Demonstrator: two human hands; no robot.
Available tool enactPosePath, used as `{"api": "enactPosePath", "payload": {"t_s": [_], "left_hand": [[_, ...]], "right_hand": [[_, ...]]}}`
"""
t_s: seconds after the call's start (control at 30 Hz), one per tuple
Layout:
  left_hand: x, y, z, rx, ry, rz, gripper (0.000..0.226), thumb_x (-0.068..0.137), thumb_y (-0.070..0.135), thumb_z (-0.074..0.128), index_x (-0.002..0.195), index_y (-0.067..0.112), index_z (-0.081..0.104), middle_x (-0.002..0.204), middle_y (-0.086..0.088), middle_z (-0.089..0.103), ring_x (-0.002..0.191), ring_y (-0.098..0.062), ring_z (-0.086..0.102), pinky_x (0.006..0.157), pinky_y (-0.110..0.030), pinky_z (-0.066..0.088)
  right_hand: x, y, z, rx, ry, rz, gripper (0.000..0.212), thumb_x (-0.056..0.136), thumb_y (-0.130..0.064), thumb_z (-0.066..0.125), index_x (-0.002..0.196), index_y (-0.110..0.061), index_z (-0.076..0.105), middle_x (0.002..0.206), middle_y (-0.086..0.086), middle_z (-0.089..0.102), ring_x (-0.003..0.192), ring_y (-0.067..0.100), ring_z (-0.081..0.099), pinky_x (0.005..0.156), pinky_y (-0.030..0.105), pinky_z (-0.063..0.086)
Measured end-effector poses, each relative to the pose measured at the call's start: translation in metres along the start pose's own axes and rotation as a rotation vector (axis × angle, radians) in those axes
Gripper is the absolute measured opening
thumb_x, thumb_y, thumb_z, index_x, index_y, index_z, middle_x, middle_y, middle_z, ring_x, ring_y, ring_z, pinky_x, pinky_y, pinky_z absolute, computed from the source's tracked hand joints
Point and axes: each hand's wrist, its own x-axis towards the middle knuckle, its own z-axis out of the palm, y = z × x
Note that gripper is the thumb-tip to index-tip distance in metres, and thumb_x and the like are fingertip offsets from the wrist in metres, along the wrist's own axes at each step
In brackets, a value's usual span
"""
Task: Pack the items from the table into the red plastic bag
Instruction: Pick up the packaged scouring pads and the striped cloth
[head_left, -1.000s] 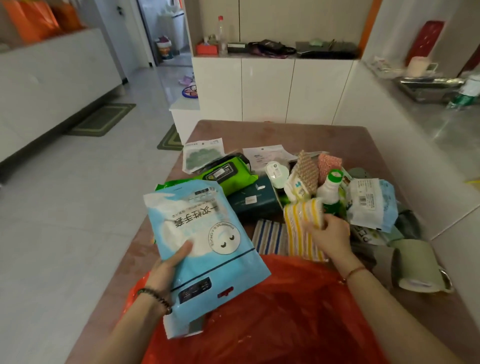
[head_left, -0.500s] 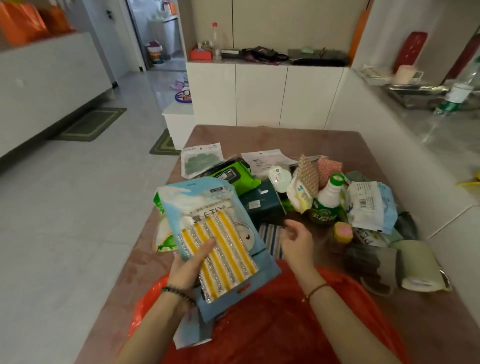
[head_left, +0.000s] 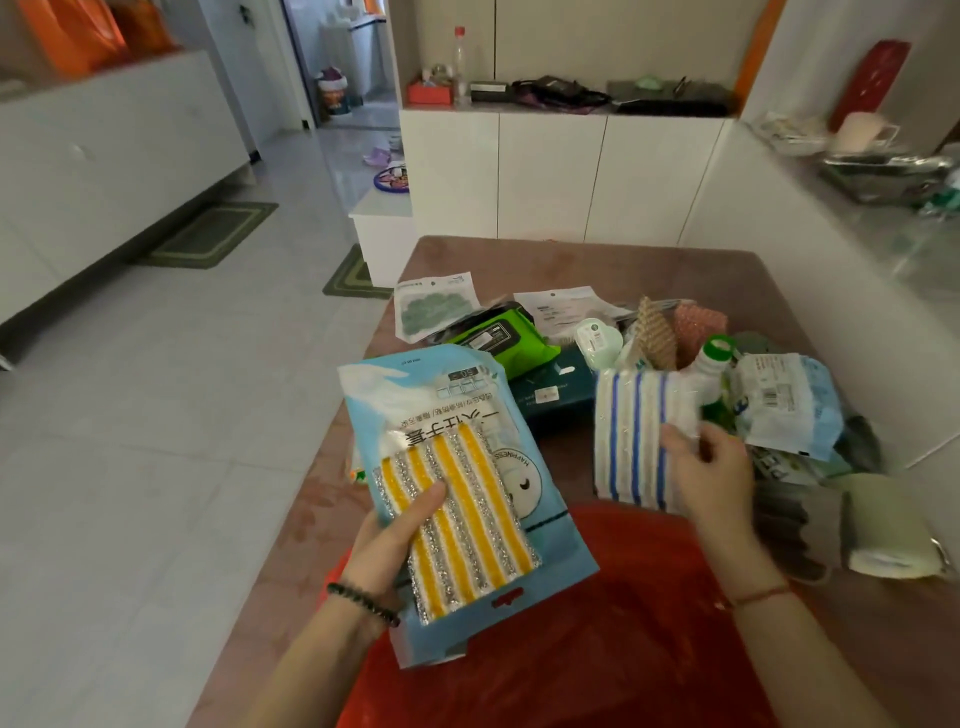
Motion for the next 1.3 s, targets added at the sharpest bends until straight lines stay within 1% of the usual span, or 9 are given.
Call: {"api": "enactPosePath", "payload": {"t_s": [0.13, 0.23, 0.43, 0.57, 0.73, 0.87, 0.97, 1.1, 1.3], "left_hand": [[-0.004, -0.012, 0.015, 0.024, -0.069, 0.013, 0.094, 0.019, 0.049, 0.088, 0.103, 0.016, 0.062, 0.084, 0.0, 0.077, 0.076, -0.015, 0.073, 0.058, -0.027, 0.058], [-0.013, -0.027, 0.037, 0.05, -0.125, -0.006, 0.04, 0.066, 0.033, 0.076, 0.098, 0.016, 0.063, 0.072, 0.006, 0.076, 0.068, -0.007, 0.071, 0.059, -0.021, 0.057], [-0.04, -0.059, 0.049, 0.344, -0.306, -0.074, 0.026, 0.087, 0.037, 0.043, 0.111, 0.025, 0.048, 0.094, 0.008, 0.061, 0.081, -0.003, 0.061, 0.061, -0.012, 0.053], [-0.063, -0.065, 0.046, 0.523, -0.509, -0.08, 0.057, 0.083, 0.065, 0.022, 0.118, 0.026, 0.046, 0.103, 0.009, 0.062, 0.092, -0.002, 0.062, 0.077, -0.015, 0.052], [-0.018, -0.04, 0.011, 1.425, -0.178, 0.641, 0.063, 0.08, 0.058, 0.033, 0.127, 0.019, 0.049, 0.133, -0.006, 0.052, 0.124, -0.021, 0.045, 0.108, -0.036, 0.034], [0.026, -0.017, -0.016, 1.964, -0.19, 0.397, 0.05, 0.085, 0.04, 0.048, 0.131, 0.022, 0.04, 0.142, -0.005, 0.042, 0.135, -0.025, 0.032, 0.113, -0.043, 0.017], [0.033, -0.011, -0.019, 1.696, -0.099, 0.38, 0.03, 0.088, 0.028, 0.046, 0.116, 0.017, 0.052, 0.121, -0.011, 0.06, 0.113, -0.029, 0.054, 0.095, -0.037, 0.04], [0.028, -0.011, -0.014, 1.33, -0.104, 0.459, 0.023, 0.089, 0.016, 0.047, 0.111, 0.013, 0.054, 0.106, -0.011, 0.064, 0.1, -0.029, 0.059, 0.08, -0.031, 0.043], [0.023, -0.013, -0.016, 1.206, -0.188, 0.498, 0.015, 0.089, 0.011, 0.048, 0.102, 0.015, 0.054, 0.095, -0.004, 0.061, 0.094, -0.025, 0.059, 0.077, -0.028, 0.042]], "right_hand": [[-0.069, -0.036, -0.038, 0.527, -0.307, 0.119, 0.008, 0.087, -0.021, 0.058, 0.087, -0.022, 0.066, 0.088, 0.003, 0.074, 0.078, 0.017, 0.071, 0.068, 0.033, 0.058], [-0.107, -0.023, -0.016, 0.313, -0.367, 0.039, 0.015, 0.084, -0.024, 0.063, 0.099, -0.027, 0.064, 0.099, 0.0, 0.071, 0.091, 0.018, 0.069, 0.081, 0.042, 0.056], [-0.135, 0.023, -0.025, 0.353, -0.419, 0.262, 0.067, 0.064, -0.023, 0.08, 0.121, -0.032, 0.045, 0.109, -0.002, 0.064, 0.093, 0.015, 0.066, 0.069, 0.029, 0.055], [-0.15, 0.051, -0.047, 0.383, -0.538, 0.461, 0.113, 0.017, -0.039, 0.094, 0.12, -0.019, 0.051, 0.099, 0.012, 0.073, 0.083, 0.028, 0.072, 0.06, 0.034, 0.058], [-0.16, 0.065, -0.063, 0.562, -0.641, 0.655, 0.099, 0.025, -0.024, 0.095, 0.115, -0.009, 0.055, 0.09, 0.021, 0.073, 0.072, 0.033, 0.071, 0.058, 0.04, 0.059], [-0.159, 0.066, -0.065, 0.481, -0.842, 0.679, 0.098, 0.024, -0.024, 0.095, 0.113, -0.007, 0.057, 0.096, 0.021, 0.072, 0.079, 0.033, 0.071, 0.066, 0.04, 0.059], [-0.152, 0.059, -0.049, 0.268, -0.934, 0.618, 0.072, 0.049, -0.026, 0.089, 0.112, -0.013, 0.058, 0.101, 0.012, 0.072, 0.09, 0.027, 0.069, 0.075, 0.036, 0.057], [-0.132, 0.057, -0.02, 0.174, -0.663, 0.486, 0.034, 0.076, -0.015, 0.071, 0.107, -0.019, 0.058, 0.097, 0.004, 0.07, 0.086, 0.018, 0.068, 0.069, 0.028, 0.056], [-0.114, 0.071, 0.015, 0.074, -0.522, 0.375, 0.048, 0.071, -0.016, 0.078, 0.109, -0.02, 0.05, 0.099, -0.004, 0.062, 0.089, 0.012, 0.061, 0.077, 0.027, 0.05]]}}
